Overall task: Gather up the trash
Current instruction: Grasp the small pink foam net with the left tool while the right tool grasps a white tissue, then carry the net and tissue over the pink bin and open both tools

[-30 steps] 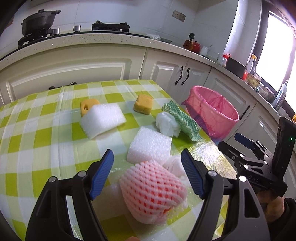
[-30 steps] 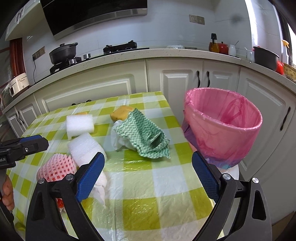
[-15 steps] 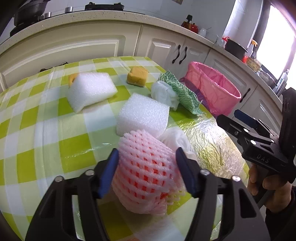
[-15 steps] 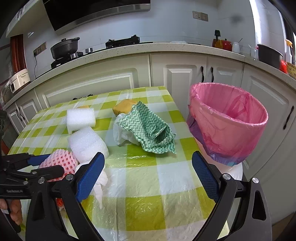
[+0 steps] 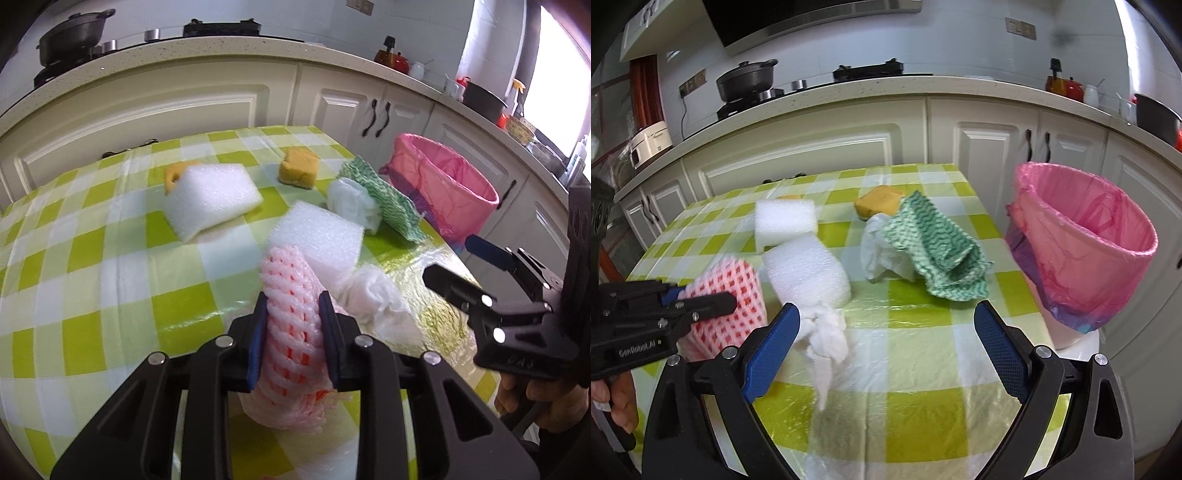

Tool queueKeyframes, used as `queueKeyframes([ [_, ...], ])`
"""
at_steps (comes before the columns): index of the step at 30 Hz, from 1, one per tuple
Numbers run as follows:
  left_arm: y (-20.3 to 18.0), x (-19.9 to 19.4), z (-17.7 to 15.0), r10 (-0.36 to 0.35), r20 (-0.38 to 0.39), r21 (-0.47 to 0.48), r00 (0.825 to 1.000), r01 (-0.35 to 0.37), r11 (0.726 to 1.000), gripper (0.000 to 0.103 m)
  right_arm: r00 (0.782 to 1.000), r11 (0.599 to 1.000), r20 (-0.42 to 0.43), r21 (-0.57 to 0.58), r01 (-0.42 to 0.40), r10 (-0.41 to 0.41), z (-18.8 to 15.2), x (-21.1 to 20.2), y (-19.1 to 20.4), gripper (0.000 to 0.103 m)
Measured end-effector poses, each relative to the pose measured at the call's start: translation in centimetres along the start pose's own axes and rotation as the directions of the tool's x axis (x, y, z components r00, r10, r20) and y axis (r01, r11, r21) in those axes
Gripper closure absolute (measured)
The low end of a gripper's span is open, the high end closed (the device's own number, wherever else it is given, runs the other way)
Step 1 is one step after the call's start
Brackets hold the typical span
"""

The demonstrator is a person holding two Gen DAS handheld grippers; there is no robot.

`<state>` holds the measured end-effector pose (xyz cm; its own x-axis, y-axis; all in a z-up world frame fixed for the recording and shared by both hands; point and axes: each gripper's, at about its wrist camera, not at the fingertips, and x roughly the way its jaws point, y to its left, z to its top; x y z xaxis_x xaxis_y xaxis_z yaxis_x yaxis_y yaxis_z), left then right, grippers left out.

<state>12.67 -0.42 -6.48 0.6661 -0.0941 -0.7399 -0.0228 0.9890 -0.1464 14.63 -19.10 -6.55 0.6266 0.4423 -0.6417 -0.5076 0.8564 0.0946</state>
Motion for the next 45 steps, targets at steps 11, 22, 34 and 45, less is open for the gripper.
queueKeyframes([
  [11,2.1,-0.6,0.8,0.076,0.041,-0.035,0.996,-0.074,0.997,0.077,0.998,0.996,-0.054,-0.075,-0.040,0.036,0.0,2.3,3.8,0.024],
  [22,1.9,-0.9,1.1,0.101,0.052,-0.021,0.994,-0.100,0.995,0.077,0.991,0.993,-0.123,-0.105,-0.062,0.049,-0.7,3.6,4.8,0.074],
  [34,0.2,-2.5,3.7,0.120,0.109,0.021,0.987,-0.123,0.992,0.077,0.998,0.999,-0.049,-0.003,-0.035,0.035,1.2,0.0,0.3,0.075],
  [45,-5.6,-2.6,10.1,0.018,0.204,0.130,0.979,-0.046,0.991,0.077,0.995,0.990,0.044,0.114,0.080,-0.086,4.8,-2.9,-7.5,0.075],
])
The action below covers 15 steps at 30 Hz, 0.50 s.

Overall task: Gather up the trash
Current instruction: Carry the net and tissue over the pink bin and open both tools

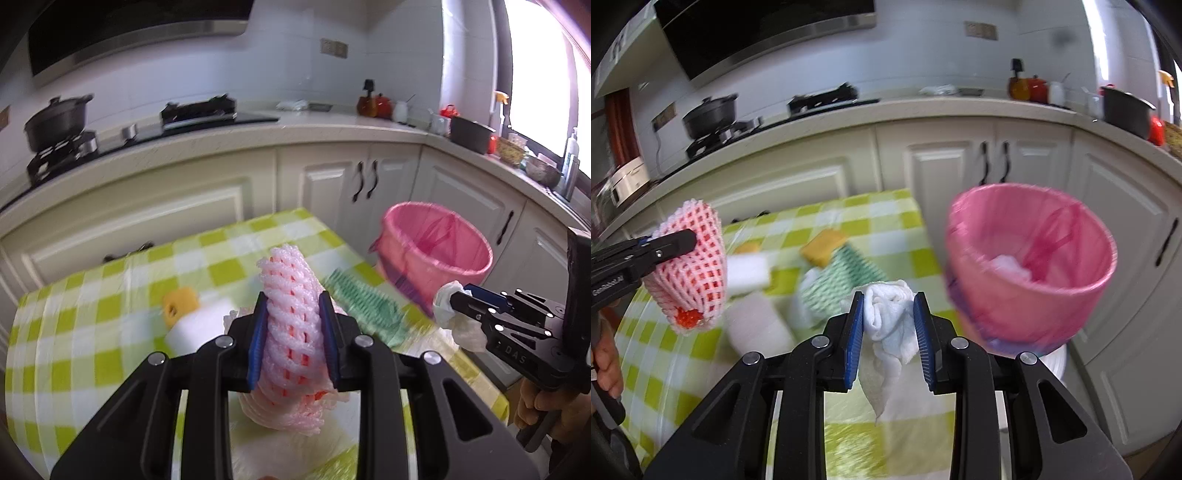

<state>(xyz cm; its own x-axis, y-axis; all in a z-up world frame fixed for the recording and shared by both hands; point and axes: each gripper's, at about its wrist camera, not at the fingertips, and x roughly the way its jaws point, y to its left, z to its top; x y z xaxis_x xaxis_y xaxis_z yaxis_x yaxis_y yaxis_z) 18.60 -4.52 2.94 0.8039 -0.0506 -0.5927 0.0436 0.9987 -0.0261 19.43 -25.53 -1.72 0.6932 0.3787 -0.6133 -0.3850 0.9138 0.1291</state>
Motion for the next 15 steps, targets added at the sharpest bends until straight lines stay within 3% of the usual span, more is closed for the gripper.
queueKeyframes([
  [9,-7.2,3.2,7.5,-0.149,0.107,0.101,0.983,0.138,0.985,0.075,0.987,0.988,0.080,0.073,0.135,-0.141,4.3,-0.6,-7.5,0.075],
  [15,-12.2,7.5,11.1,-0.243,0.091,0.139,0.966,0.229,0.963,0.074,0.980,0.979,0.085,0.109,0.170,-0.180,6.0,0.1,-11.3,0.075],
])
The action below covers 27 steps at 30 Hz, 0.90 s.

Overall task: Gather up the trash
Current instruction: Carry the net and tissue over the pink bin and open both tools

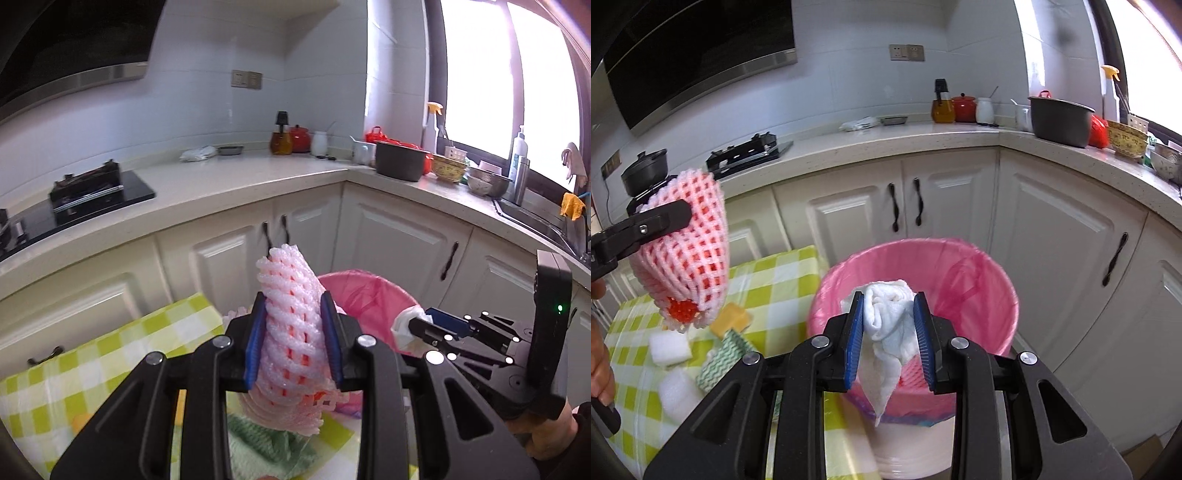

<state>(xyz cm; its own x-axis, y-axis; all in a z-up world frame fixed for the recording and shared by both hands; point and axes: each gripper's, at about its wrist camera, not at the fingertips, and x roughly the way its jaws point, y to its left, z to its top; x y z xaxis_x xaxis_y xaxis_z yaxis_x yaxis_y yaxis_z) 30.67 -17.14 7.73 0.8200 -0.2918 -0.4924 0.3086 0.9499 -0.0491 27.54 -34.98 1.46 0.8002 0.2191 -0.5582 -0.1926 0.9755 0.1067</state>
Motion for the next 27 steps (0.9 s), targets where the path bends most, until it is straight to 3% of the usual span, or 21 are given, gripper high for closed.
queueKeyframes([
  [8,-2.5,6.1,2.1,-0.069,-0.052,0.012,0.996,0.070,0.997,0.072,0.999,0.999,0.023,-0.003,0.050,-0.050,1.6,1.5,-2.8,0.075],
  [11,-2.6,7.9,2.2,-0.099,-0.075,-0.009,0.992,0.098,0.995,0.065,0.998,0.998,0.021,0.003,0.064,-0.064,1.9,2.0,-3.5,0.072],
  [12,-2.6,8.2,2.3,-0.102,-0.080,-0.010,0.992,0.102,0.995,0.057,0.998,0.998,0.023,0.004,0.066,-0.066,2.0,2.1,-3.7,0.069],
  [15,-2.7,9.1,2.2,-0.095,-0.093,-0.021,0.991,0.094,0.995,0.049,0.996,0.997,0.035,0.011,0.077,-0.077,2.1,2.5,-4.2,0.045],
  [16,-2.5,9.0,2.1,-0.097,-0.090,-0.030,0.991,0.094,0.995,0.042,0.996,0.997,0.041,0.018,0.076,-0.077,2.1,2.5,-4.3,0.040],
  [22,0.0,5.7,1.2,-0.064,-0.040,-0.065,0.997,0.062,0.996,0.040,0.994,0.996,0.064,0.040,0.082,-0.085,2.2,1.6,-4.2,0.037],
  [25,1.5,3.2,0.1,-0.028,-0.010,-0.075,1.000,0.028,0.997,0.035,0.992,0.996,0.102,0.063,0.067,-0.073,2.1,0.3,-3.5,0.024],
  [27,2.3,1.5,-0.6,0.000,0.003,-0.064,1.000,0.001,0.998,0.032,0.990,0.996,0.122,0.076,0.057,-0.066,2.1,-0.6,-2.7,0.021],
])
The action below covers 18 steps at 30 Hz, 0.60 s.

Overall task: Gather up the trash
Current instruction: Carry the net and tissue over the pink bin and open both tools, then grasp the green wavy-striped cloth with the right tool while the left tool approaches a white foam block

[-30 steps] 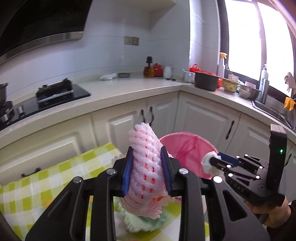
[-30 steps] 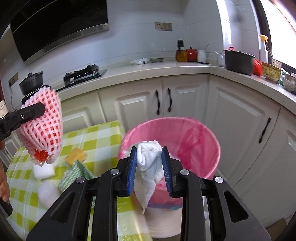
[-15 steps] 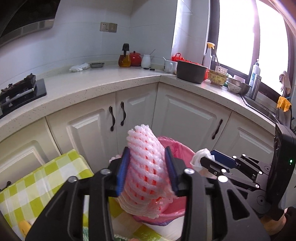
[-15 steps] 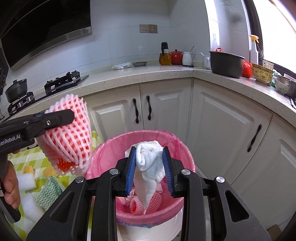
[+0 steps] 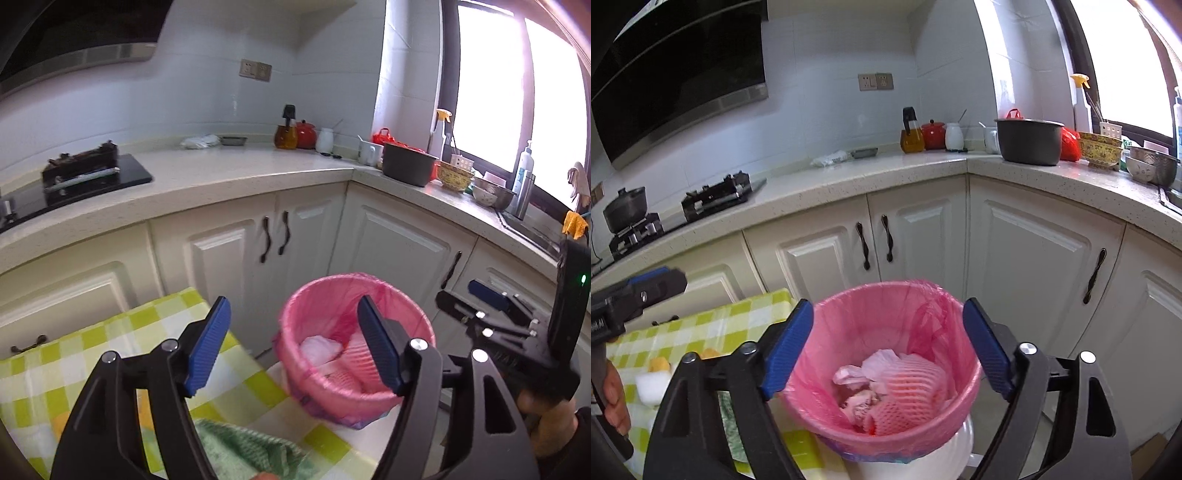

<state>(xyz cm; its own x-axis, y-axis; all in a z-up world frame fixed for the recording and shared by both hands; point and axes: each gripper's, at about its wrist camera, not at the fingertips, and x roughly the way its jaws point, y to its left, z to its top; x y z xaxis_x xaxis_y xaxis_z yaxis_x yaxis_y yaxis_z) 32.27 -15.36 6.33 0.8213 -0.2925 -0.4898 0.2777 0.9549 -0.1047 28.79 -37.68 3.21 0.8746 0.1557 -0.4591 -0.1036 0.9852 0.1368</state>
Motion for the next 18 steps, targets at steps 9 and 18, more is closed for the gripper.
queueKeyframes([
  [9,6.5,-8.3,-4.3,0.152,0.047,-0.014,0.987,-0.151,0.988,0.024,0.999,0.998,0.004,0.030,-0.047,0.047,-1.3,-3.1,5.0,0.018],
  [18,14.3,-13.8,-9.9,0.305,-0.004,-0.084,0.952,-0.304,0.949,0.021,0.991,0.994,-0.102,-0.054,-0.097,0.091,-5.1,-3.1,11.4,0.018],
])
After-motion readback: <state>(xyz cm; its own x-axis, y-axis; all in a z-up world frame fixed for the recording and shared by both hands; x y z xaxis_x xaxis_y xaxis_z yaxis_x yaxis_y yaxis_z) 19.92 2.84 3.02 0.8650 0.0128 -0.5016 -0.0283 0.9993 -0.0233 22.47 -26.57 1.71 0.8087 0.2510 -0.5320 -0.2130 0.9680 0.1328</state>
